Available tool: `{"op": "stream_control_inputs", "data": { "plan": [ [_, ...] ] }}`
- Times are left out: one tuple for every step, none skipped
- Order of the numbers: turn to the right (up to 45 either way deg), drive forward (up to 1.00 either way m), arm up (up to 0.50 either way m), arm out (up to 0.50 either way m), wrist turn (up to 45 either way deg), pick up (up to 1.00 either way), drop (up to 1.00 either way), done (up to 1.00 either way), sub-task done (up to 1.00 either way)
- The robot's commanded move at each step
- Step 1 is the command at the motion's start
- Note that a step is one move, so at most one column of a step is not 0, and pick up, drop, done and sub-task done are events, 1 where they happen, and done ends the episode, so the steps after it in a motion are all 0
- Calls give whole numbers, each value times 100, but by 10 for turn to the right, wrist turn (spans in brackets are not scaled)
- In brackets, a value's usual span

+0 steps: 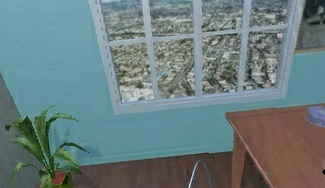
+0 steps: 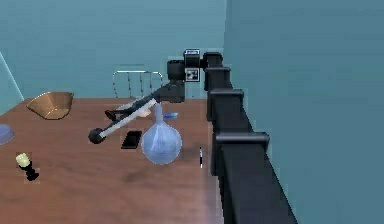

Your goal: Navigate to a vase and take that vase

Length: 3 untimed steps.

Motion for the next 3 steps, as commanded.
{"op": "stream_control_inputs", "data": {
  "plan": [
    [0, 0, 0, 0, 450, 0, 0, 0, 0],
    [0, 0, 0, 0, 210, 0, 0, 0, 0],
    [0, 0, -28, 0, 0, 0, 0, 0, 0]
  ]
}}
